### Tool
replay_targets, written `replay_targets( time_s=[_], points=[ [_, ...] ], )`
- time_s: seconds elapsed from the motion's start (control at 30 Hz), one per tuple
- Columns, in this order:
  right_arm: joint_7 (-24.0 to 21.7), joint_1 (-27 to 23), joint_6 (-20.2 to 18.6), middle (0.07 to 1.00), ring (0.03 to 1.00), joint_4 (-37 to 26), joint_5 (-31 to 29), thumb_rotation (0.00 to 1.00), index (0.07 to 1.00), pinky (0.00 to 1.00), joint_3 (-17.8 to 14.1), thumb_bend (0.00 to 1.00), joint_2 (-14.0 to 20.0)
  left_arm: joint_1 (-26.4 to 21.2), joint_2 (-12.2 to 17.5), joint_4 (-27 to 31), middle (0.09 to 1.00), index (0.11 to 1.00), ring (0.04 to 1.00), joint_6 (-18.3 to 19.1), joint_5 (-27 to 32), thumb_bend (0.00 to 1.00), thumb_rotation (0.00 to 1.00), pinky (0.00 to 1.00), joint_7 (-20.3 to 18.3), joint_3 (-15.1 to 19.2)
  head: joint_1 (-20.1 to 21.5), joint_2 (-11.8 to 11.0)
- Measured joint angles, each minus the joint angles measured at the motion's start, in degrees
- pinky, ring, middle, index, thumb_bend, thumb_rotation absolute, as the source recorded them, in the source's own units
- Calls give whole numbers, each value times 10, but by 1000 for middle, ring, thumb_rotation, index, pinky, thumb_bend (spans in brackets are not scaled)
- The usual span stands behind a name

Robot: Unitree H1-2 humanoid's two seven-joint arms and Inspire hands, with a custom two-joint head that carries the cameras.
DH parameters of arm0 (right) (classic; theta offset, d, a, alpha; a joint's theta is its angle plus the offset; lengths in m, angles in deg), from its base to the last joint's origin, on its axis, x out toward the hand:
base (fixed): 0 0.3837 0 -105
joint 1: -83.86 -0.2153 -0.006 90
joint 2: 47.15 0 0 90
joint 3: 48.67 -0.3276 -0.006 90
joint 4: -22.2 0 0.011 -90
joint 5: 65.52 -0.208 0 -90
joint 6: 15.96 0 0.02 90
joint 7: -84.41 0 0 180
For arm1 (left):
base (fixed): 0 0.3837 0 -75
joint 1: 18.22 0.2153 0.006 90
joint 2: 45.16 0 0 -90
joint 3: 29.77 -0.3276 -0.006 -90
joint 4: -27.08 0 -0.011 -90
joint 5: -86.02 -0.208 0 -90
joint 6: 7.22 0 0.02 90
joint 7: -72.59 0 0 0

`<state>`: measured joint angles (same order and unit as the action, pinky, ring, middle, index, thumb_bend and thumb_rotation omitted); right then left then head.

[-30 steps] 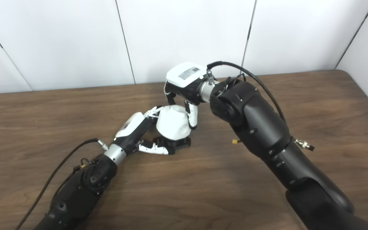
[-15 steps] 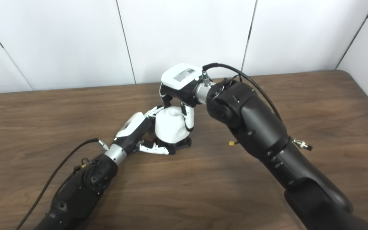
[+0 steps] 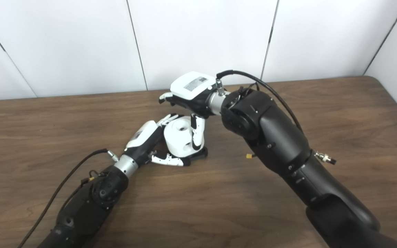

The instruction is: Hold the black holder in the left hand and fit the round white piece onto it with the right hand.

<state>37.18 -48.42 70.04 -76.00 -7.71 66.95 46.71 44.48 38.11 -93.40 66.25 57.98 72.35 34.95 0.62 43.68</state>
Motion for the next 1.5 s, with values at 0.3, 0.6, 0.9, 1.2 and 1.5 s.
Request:
replay_targets(
  time_s=[0.3, 0.6, 0.9, 1.2, 1.5],
  points=[
    [-36, -2, -6, 901, 778, -1, -2, 214, 958, 649, 1, 921, 0, 0, 0, 0, 953, 481, 1000, 0, 0, 524, 58, 921, 0, -1, 4, -1],
    [-200, -60, -54, 1000, 869, -22, 0, 227, 1000, 630, 23, 1000, 27, -6, 0, -10, 942, 481, 1000, -6, 1, 524, 59, 987, -4, -4, 9, -3],
    [-200, -96, -121, 1000, 902, -52, -57, 256, 1000, 683, 95, 1000, 102, -6, 0, -11, 945, 481, 1000, -7, 2, 524, 58, 982, -4, -5, 9, -1],
    [-198, -117, -169, 1000, 909, -58, -104, 228, 1000, 649, 110, 1000, 124, -6, 1, -11, 946, 480, 1000, -8, 3, 524, 58, 930, -4, -5, 9, 0],
    [-138, -103, -181, 671, 635, -50, -174, 100, 674, 563, 1, 810, 164, -9, 0, -11, 953, 481, 1000, -8, 4, 524, 59, 935, -3, -4, 12, -8]
  ],
)
